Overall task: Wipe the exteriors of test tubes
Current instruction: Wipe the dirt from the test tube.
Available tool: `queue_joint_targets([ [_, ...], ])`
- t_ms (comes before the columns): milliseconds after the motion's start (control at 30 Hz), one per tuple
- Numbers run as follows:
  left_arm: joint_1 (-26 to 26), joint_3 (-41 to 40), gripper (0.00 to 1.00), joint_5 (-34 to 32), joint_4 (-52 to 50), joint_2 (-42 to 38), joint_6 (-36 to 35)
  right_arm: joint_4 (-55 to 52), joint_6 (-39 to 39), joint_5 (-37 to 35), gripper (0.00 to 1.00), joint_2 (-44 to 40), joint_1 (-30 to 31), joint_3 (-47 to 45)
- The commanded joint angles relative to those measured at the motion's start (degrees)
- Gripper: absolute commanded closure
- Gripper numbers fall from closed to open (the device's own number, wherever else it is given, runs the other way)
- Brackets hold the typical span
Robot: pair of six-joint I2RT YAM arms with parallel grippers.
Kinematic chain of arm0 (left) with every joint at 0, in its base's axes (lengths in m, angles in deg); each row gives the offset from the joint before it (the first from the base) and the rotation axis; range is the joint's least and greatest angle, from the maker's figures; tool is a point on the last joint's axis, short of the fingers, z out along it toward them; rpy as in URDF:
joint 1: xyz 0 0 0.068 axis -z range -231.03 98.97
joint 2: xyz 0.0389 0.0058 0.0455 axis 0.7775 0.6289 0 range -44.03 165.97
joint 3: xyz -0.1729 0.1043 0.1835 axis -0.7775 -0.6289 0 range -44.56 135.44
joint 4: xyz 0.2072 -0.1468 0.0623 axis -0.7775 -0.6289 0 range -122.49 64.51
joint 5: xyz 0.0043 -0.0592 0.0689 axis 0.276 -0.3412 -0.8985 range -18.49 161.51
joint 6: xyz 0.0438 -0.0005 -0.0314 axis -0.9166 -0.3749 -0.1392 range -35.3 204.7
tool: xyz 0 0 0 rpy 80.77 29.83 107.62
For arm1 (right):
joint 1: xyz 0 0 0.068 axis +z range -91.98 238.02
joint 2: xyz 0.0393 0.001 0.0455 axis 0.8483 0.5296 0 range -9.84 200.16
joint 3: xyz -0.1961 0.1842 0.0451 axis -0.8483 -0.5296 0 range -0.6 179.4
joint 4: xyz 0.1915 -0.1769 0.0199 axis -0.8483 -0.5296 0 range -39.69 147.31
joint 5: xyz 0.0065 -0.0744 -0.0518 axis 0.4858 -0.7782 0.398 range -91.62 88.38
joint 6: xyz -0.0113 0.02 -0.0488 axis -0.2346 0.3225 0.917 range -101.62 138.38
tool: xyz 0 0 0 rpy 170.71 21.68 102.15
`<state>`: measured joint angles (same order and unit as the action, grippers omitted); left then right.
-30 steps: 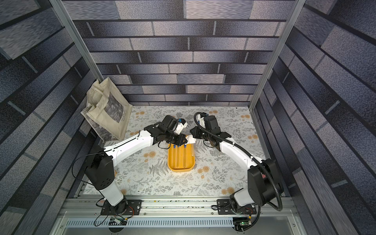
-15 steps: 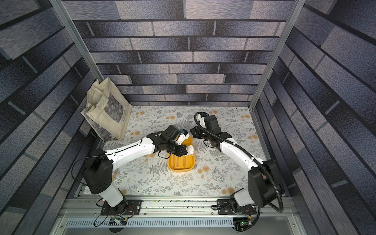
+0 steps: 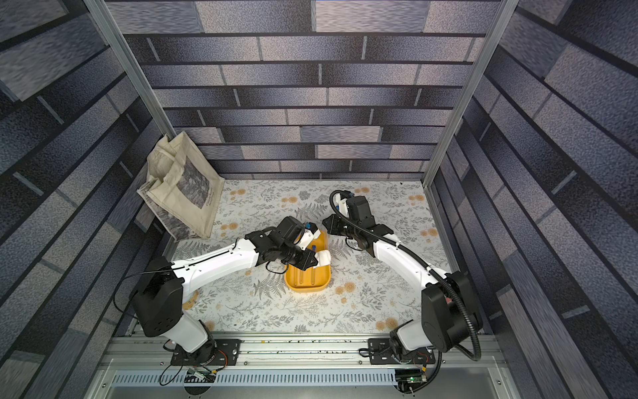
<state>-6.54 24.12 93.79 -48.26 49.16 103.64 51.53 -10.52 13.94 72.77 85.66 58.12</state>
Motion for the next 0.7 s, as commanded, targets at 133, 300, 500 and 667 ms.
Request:
queue_joint_targets([
  [133,-2.86,9.86,0.97,0.66,-4.39,4.46,-3.26,-0.81,0.26,0.42,0.87,-1.84,0.46,-0.92],
  [300,-3.27,11.14,0.96,0.82,-4.98,5.12,-3.39,-0.89,0.04,0.38,0.86,-2.39,0.44,-1.06],
  [500,-1.47,7.88,0.97,0.98,-4.12,3.59,-3.21,-1.58,0.22,0.0,0.86,-3.07,0.5,-0.76],
  [667,0.58,2.94,0.97,0.52,-3.05,0.59,-2.49,-1.67,0.3,0.03,0.86,-3.07,0.44,-0.58],
])
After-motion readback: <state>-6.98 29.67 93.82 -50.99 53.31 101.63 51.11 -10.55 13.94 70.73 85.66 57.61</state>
